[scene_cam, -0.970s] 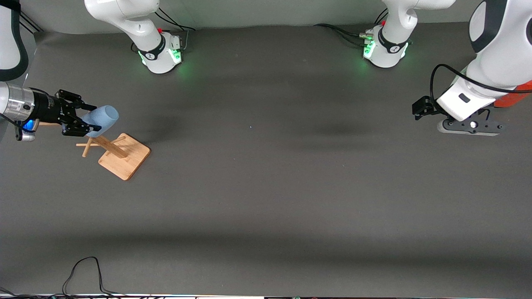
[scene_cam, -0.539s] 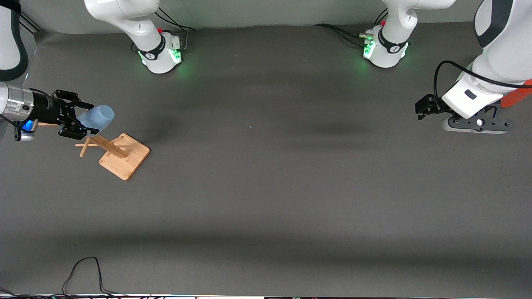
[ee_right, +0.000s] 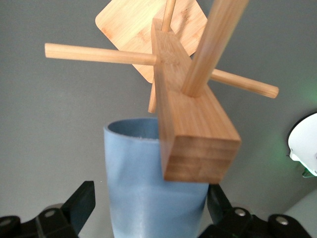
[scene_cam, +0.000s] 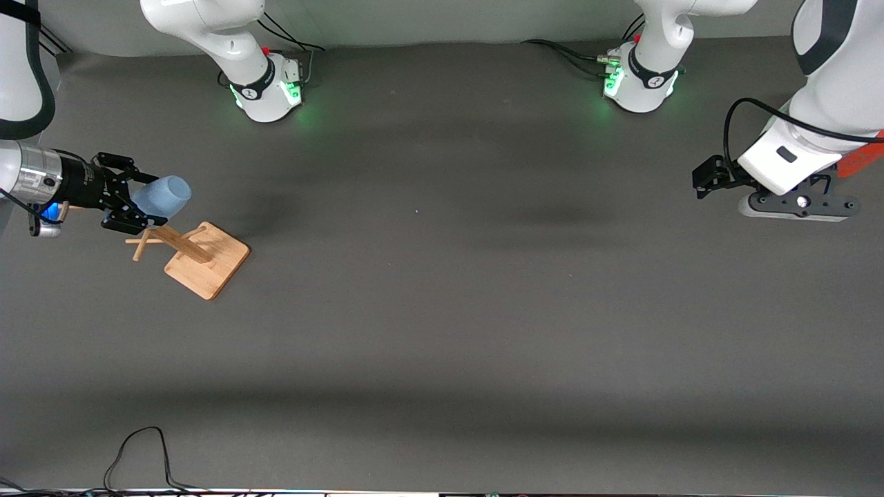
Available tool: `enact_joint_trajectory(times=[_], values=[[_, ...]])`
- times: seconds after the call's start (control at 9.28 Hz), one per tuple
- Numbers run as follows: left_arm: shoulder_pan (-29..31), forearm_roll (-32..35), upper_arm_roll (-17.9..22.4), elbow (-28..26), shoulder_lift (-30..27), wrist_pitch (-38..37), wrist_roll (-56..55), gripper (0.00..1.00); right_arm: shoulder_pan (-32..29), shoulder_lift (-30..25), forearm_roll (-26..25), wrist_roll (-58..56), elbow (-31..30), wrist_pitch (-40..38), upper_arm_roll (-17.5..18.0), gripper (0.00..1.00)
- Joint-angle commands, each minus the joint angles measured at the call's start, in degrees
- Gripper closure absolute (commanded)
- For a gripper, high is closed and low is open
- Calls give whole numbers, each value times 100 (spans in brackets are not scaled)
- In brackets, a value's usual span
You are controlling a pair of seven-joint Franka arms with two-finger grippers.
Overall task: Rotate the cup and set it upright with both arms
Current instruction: 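Close the right gripper around the blue cup's body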
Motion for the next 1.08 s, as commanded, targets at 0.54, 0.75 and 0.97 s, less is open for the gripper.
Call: enact_joint_trajectory(times=[0.54, 0.75, 0.97], values=[[-23, 25, 21, 267, 67, -503, -38, 0, 40, -79, -37, -189, 184, -152, -46, 53], [-41, 25, 21, 267, 67, -521, -55, 0, 40, -44, 51, -75, 685, -635, -37, 53], [-50, 16, 3, 276, 75, -469, -64, 0, 48, -140, 287, 82, 705, -681, -2, 53]])
